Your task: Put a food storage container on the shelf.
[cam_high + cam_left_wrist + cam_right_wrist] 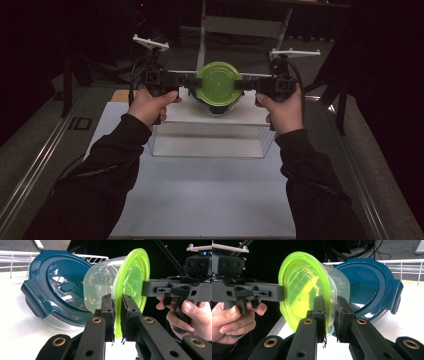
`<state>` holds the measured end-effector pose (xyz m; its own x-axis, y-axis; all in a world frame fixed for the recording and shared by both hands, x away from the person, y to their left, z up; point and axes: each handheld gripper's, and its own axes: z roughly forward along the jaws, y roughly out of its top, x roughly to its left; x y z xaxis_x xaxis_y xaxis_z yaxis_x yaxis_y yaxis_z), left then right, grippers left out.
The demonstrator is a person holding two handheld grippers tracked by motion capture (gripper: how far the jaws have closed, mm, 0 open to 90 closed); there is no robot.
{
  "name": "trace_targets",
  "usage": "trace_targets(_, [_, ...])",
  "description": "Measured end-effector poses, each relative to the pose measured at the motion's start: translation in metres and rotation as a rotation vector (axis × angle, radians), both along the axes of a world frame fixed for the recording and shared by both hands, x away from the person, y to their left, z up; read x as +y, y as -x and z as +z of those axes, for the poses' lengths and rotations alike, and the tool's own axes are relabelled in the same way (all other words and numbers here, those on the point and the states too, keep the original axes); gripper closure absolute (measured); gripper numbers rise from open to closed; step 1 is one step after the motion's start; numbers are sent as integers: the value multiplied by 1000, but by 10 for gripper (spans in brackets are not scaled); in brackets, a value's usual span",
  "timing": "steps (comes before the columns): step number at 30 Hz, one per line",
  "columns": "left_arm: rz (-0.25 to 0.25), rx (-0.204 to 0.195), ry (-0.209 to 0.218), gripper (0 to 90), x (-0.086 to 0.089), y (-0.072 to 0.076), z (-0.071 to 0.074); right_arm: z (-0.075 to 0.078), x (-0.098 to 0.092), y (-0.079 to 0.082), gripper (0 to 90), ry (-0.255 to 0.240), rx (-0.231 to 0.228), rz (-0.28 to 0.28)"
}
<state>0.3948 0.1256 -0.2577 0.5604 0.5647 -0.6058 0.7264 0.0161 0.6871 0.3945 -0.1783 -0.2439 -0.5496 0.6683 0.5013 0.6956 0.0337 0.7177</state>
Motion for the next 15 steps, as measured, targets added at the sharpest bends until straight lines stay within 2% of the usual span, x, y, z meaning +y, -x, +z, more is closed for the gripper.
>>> trace_targets(8, [35,2,23,793,-2,-8,-1,1,3,-12,765,-6,21,-18])
trace_targets(14, [66,-5,9,731,-5,-13,-5,-1,2,-22,699,-26,46,-49])
trace_targets(15, [67,-5,17,715,-5,-15,-6,-1,2,-24,692,-23,51,-48])
